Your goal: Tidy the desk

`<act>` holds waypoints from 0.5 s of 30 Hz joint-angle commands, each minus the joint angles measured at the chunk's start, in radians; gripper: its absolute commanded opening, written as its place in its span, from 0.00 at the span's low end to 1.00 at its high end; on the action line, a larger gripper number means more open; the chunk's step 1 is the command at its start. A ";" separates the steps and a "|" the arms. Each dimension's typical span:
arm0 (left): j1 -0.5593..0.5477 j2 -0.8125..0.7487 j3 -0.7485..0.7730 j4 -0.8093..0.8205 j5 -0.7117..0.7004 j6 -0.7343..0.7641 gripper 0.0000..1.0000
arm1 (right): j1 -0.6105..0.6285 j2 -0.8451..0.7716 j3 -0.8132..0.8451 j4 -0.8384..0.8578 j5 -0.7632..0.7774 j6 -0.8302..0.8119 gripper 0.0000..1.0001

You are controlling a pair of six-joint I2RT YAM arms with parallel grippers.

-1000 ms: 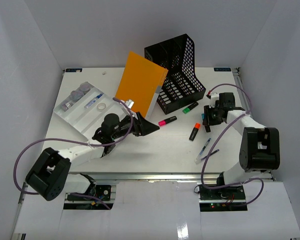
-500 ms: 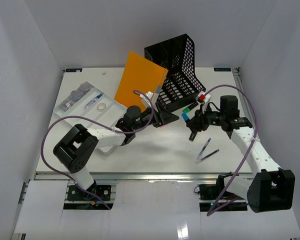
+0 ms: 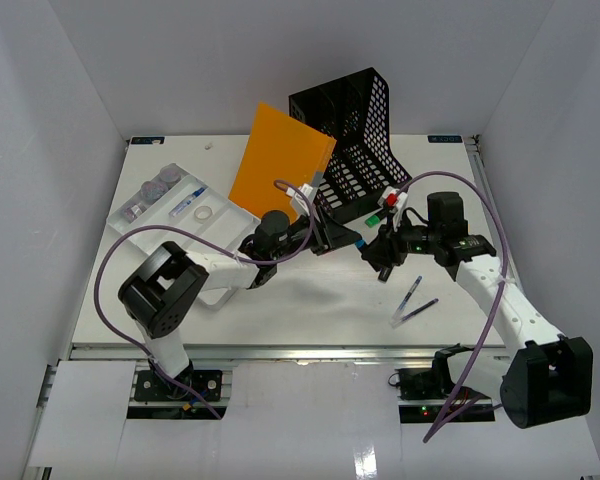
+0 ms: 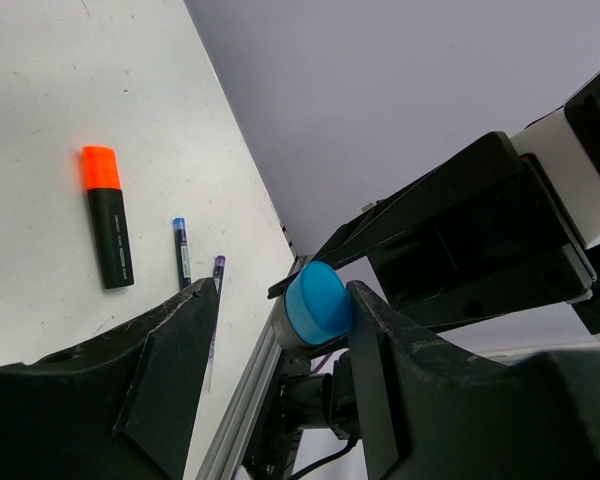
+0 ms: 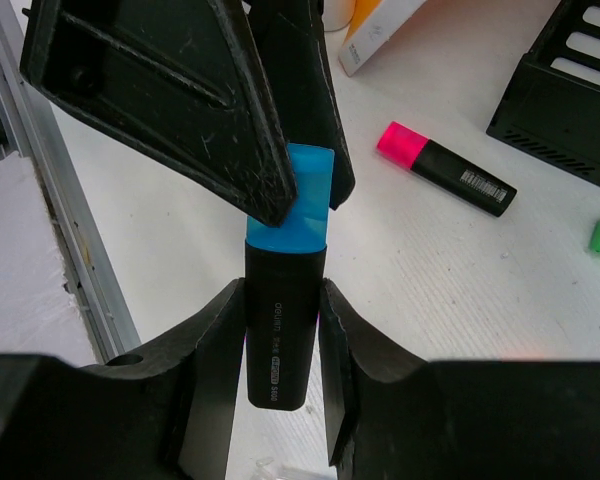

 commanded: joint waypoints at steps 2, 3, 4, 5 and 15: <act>-0.009 0.008 0.037 0.011 0.006 0.009 0.62 | 0.035 0.011 0.029 0.060 0.016 0.026 0.08; -0.010 0.009 0.038 0.011 0.009 0.010 0.61 | 0.040 0.015 0.030 0.063 0.019 0.027 0.08; -0.010 0.013 0.041 0.011 0.011 0.011 0.59 | 0.044 0.019 0.031 0.065 0.025 0.030 0.08; -0.009 0.017 0.045 0.009 0.015 0.013 0.57 | 0.048 0.024 0.034 0.067 0.033 0.034 0.08; -0.013 0.006 0.066 -0.066 0.034 0.069 0.40 | 0.100 0.132 0.121 0.076 0.114 0.053 0.09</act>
